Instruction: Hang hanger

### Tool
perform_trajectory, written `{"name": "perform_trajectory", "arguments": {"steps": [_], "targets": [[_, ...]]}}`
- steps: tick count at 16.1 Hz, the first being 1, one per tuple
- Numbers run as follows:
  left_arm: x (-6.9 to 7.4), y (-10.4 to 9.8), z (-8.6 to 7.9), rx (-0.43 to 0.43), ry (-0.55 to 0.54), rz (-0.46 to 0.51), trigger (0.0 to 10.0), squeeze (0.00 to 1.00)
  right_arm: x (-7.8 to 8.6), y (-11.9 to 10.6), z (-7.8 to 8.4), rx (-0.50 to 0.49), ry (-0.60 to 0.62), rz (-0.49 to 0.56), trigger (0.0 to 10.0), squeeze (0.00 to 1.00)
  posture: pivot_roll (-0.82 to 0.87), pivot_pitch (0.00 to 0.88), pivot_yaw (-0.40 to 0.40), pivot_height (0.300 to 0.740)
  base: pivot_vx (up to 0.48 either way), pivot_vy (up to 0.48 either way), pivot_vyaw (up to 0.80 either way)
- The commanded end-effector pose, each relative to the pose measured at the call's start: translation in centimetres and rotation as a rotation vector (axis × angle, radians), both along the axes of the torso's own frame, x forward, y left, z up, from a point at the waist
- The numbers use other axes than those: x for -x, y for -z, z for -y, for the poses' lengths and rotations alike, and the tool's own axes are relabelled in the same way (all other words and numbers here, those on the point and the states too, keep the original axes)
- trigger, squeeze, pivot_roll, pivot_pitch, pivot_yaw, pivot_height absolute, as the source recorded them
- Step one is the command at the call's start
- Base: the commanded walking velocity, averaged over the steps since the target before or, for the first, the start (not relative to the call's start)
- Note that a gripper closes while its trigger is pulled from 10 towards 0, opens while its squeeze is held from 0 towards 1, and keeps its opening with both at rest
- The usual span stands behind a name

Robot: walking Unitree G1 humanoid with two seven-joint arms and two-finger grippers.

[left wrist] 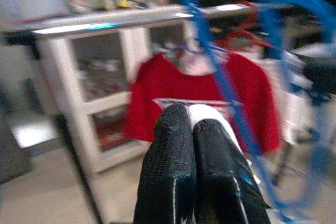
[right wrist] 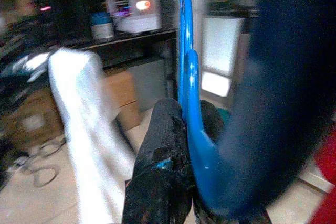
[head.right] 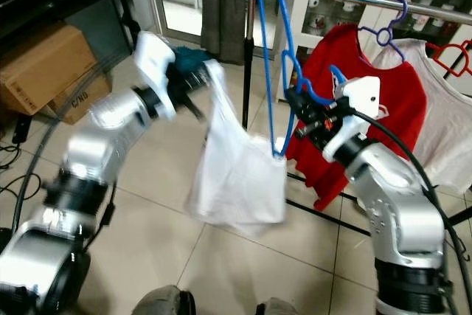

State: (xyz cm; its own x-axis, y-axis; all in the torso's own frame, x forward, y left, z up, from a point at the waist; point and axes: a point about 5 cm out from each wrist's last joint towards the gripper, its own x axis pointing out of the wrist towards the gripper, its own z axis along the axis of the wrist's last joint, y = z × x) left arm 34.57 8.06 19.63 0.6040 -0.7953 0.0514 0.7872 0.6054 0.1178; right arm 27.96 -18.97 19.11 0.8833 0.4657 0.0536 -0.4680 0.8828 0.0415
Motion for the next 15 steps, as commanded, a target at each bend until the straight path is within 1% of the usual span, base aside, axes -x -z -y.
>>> {"name": "perform_trajectory", "arguments": {"steps": [1,2,3,4,5,6,7,8,9,10,11,12,13,14,15], "targets": [[0.8,-0.6,0.5,-0.022,0.05,0.032,0.0,0.0,-0.8,-0.5,0.8,0.001,0.101,0.008,0.0,0.0,-0.13,0.0,0.059,0.74,0.0,0.0,0.0],[1.2,-0.2,0.6,-0.038,0.054,0.027,0.0,0.0,-1.2,-0.6,1.3,0.009,0.165,0.014,0.0,0.0,-0.13,0.0,0.059,0.74,0.0,0.0,0.0],[1.2,0.1,0.4,-0.043,0.032,0.02,0.0,0.0,-1.5,-0.7,1.6,0.033,0.208,0.019,0.0,0.0,-0.13,0.0,0.061,0.74,0.0,0.0,0.0],[1.4,0.9,-0.8,-0.051,-0.053,-0.015,0.0,0.0,-1.5,-0.1,2.3,0.091,0.277,-0.006,10.0,0.0,-0.14,0.0,0.067,0.74,0.0,0.0,0.0],[1.5,1.4,-1.5,-0.055,-0.095,-0.031,0.0,0.0,-1.4,0.2,2.5,0.112,0.295,-0.024,10.0,0.0,-0.14,0.0,0.067,0.74,0.0,0.0,0.0],[1.8,2.0,-2.5,-0.063,-0.156,-0.048,2.5,0.0,-1.0,0.9,2.9,0.139,0.324,-0.044,10.0,0.0,-0.14,0.0,0.056,0.74,0.0,0.0,0.0],[2.2,2.9,-3.8,-0.082,-0.246,-0.068,4.4,0.0,-0.1,2.2,3.6,0.145,0.364,-0.103,10.0,0.0,-0.13,0.0,0.044,0.74,0.0,0.0,0.0],[2.8,4.3,-5.1,-0.123,-0.356,-0.093,10.0,0.0,1.4,3.7,4.8,0.187,0.445,-0.156,10.0,0.0,-0.14,0.0,0.038,0.74,0.0,0.0,0.0],[3.1,4.7,-5.1,-0.136,-0.373,-0.099,10.0,0.0,2.1,4.2,5.4,0.218,0.511,-0.182,10.0,0.0,-0.14,0.0,0.038,0.74,0.0,0.0,0.0],[3.9,5.1,-4.6,-0.136,-0.374,-0.083,10.0,0.0,3.9,4.8,6.3,0.226,0.575,-0.211,10.0,0.0,-0.15,0.0,0.049,0.74,0.0,0.0,-0.78],[3.9,5.1,-4.6,-0.136,-0.374,-0.083,10.0,0.0,3.9,4.8,6.3,0.226,0.575,-0.211,10.0,0.0,-0.15,0.0,0.049,0.74,0.0,0.0,-0.78],[4.2,5.7,-4.3,-0.132,-0.4,-0.093,10.0,0.0,5.8,5.0,6.4,0.195,0.596,-0.24,10.0,0.0,-0.2,0.0,0.086,0.74,0.0,0.0,-0.79],[4.2,6.2,-4.3,-0.122,-0.439,-0.099,10.0,0.0,6.9,5.1,6.4,0.186,0.608,-0.252,10.0,0.0,-0.2,0.0,0.086,0.74,0.0,0.0,-0.78],[4.3,7.0,-4.6,-0.098,-0.507,-0.114,10.0,0.0,8.8,5.1,6.2,0.17,0.654,-0.251,10.0,0.0,-0.24,0.0,0.108,0.74,0.0,0.0,-0.79],[4.3,7.3,-4.7,-0.093,-0.525,-0.121,10.0,0.0,9.3,5.1,6.1,0.164,0.668,-0.249,10.0,0.0,-0.24,0.0,0.108,0.74,0.0,0.0,-0.79]]}}
